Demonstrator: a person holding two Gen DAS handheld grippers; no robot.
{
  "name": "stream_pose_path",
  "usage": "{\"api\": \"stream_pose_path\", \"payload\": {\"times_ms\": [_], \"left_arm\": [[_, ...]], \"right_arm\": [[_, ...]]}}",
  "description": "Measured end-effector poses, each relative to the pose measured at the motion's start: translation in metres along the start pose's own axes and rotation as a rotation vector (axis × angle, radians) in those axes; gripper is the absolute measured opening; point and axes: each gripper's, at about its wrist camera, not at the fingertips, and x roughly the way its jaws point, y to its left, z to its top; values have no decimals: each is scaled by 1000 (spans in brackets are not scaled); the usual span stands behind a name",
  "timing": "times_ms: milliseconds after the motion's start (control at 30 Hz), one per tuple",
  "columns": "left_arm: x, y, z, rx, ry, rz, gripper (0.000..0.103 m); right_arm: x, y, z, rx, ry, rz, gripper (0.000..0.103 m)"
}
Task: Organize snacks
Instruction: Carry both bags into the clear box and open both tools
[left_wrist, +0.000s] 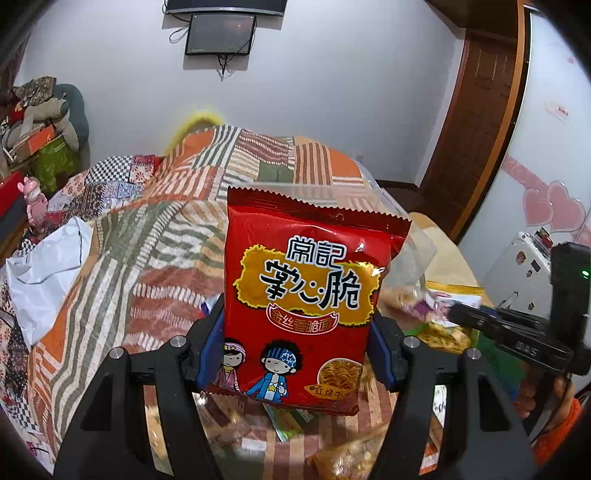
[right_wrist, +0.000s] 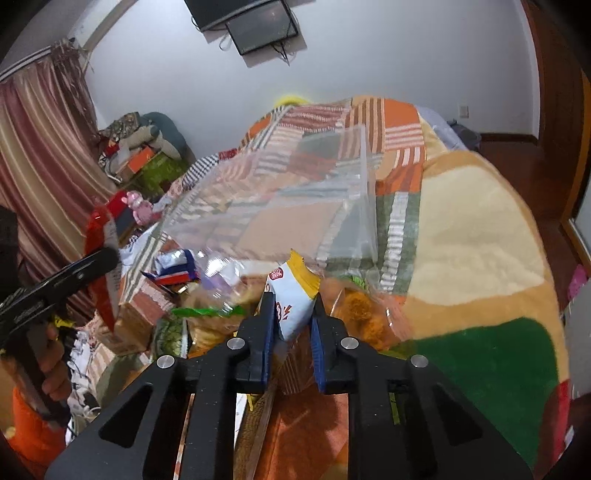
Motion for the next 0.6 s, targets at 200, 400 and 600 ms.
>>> {"api": "stream_pose_path", "payload": {"times_ms": [200,400,600], "left_arm": [[0,0,28,-6,-41,6,66],[10,-3,54,9,-61,18,66],[32,-2,76,17,-43,37,66]], "right_arm": [[-27,7,21,-38,-91,-5,14],[-32,14,46,-57,-172,0,14],[-17,20,71,-69,-211,-2,14]]}}
